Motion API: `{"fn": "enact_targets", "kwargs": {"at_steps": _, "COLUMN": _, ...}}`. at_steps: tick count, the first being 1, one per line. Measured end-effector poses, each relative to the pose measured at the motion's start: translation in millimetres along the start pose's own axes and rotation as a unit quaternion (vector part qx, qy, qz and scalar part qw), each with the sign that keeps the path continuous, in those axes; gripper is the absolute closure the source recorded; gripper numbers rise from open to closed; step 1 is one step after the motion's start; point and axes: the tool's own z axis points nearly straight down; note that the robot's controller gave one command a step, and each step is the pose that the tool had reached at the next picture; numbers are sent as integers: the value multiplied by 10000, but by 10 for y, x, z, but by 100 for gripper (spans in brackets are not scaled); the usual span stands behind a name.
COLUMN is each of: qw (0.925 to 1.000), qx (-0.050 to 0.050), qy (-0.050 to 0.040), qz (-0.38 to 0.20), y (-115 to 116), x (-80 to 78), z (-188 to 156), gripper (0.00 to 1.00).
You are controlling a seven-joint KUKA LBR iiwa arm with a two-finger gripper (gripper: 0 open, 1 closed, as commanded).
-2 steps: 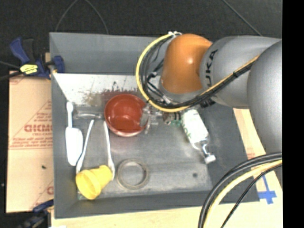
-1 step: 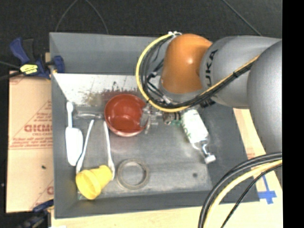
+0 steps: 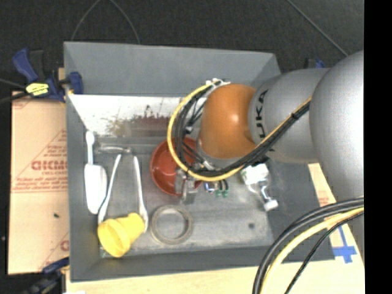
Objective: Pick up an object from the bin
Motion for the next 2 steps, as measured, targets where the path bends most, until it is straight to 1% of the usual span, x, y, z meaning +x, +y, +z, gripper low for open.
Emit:
{"fn": "enact_targets", "kwargs": {"at_steps": 1, "qw": 10000, "qx": 4, "qy": -16, "qz": -61, "y": -5, "x": -11, "z": -14, "gripper": 100}}
{"fn": "enact_targets", "kwargs": {"at_steps": 2, "qw": 9888, "qx": -3, "qy": -13, "qz": 1493, "y": -35, "x": -112, "z": 326, "gripper": 100}}
